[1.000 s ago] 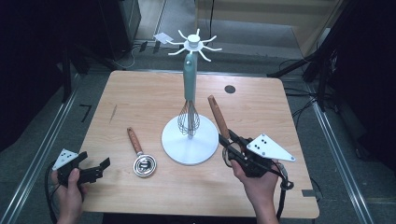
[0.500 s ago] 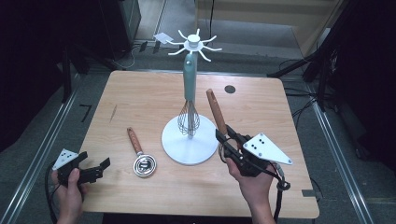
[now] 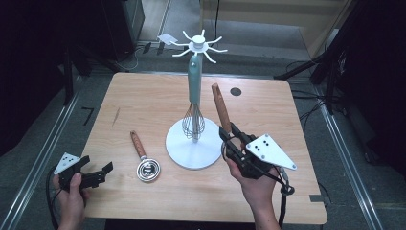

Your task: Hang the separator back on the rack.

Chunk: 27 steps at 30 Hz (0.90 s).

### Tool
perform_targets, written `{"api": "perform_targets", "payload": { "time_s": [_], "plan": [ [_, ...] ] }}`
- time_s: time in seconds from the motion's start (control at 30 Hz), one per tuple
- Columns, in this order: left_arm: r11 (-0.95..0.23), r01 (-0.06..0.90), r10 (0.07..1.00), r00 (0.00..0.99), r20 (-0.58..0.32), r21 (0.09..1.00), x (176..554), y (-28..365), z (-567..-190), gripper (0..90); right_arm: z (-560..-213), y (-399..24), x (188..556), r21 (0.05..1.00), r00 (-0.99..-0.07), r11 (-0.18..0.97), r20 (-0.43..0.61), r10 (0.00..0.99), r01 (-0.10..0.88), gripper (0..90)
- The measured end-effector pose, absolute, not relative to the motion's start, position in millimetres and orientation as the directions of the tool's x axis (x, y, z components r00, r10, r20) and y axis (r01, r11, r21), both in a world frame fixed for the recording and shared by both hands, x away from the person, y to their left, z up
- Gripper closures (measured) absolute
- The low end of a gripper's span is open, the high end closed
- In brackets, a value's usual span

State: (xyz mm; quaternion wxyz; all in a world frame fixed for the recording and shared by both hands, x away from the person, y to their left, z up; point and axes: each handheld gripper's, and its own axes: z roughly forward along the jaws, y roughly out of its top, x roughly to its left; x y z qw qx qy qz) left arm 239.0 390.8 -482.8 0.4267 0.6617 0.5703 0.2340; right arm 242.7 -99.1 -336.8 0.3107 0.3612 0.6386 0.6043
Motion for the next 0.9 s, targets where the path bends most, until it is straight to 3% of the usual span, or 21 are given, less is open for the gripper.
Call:
{"api": "perform_targets", "payload": {
  "time_s": [0.9],
  "plan": [
    [0.017, 0.559, 0.955, 0.237, -0.179, 0.829, 239, 391, -483, 0.0, -309, -97, 243, 0.999, -0.531, -0.036, 0.031, 0.847, 0.001, 71.5]
  ]
}}
